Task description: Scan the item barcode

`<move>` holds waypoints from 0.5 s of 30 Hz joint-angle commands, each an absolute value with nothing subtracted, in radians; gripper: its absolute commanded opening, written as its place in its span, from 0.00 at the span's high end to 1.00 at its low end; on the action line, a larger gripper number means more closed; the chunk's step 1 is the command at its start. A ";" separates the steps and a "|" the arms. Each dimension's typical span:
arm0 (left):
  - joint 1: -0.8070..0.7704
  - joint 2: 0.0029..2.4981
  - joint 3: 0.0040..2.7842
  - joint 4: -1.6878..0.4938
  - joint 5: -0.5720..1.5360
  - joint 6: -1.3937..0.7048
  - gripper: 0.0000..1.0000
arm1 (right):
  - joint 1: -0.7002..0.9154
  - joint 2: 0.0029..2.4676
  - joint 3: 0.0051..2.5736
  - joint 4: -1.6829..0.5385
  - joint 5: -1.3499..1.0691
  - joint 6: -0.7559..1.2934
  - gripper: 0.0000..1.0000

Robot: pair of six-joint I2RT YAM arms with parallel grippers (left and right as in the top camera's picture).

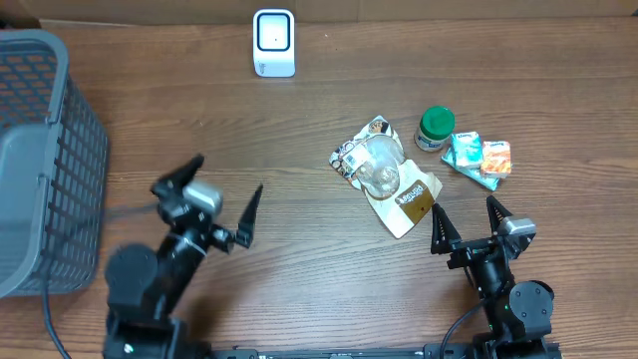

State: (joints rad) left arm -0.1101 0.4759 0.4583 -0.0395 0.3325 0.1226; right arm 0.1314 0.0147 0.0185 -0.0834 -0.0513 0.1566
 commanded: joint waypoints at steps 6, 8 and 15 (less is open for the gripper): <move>-0.079 0.191 0.202 0.004 0.329 0.248 0.00 | 0.128 0.003 0.008 -0.081 -0.046 0.156 0.00; -0.053 0.144 0.168 0.004 0.330 0.247 0.00 | 0.128 0.003 0.008 -0.081 -0.046 0.156 0.00; 0.003 0.002 0.075 -0.057 0.321 0.230 0.01 | 0.128 0.003 0.008 -0.081 -0.046 0.156 0.00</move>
